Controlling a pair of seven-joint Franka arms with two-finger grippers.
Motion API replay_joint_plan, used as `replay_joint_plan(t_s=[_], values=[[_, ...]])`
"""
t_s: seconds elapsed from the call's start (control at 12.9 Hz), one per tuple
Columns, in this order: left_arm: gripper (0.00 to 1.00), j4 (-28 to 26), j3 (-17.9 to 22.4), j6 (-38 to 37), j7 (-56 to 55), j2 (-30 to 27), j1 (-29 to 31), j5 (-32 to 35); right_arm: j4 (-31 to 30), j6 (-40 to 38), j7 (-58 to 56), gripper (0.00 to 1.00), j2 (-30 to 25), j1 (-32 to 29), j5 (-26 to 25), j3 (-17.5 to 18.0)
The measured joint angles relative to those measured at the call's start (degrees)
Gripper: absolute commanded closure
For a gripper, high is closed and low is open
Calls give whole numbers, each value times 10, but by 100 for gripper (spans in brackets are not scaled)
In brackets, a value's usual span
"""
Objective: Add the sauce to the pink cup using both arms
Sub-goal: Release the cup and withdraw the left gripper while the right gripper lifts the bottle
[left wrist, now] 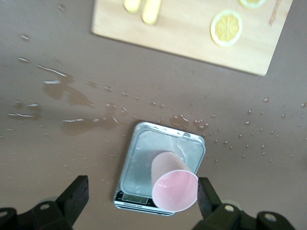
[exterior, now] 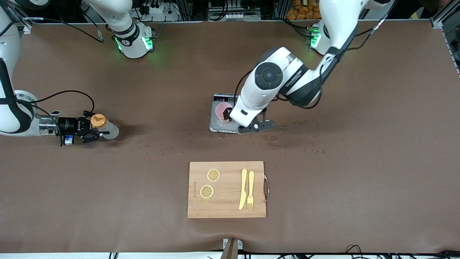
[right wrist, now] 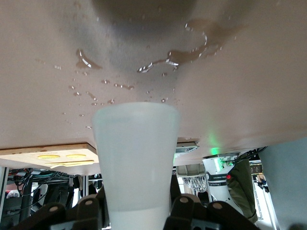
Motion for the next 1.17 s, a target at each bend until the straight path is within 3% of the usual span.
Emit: replay_joint_plan(t_s=[0.47, 0.85, 1.17], values=[[0, -3, 2, -111, 81, -101, 113, 7, 0, 33, 105, 52, -54, 63, -7, 0], [0, -13, 1, -151, 187, -145, 194, 8, -11, 81, 216, 52, -115, 131, -13, 0], [0, -28, 2, -165, 293, -179, 251, 8, -37, 117, 324, 54, -176, 194, -47, 0]])
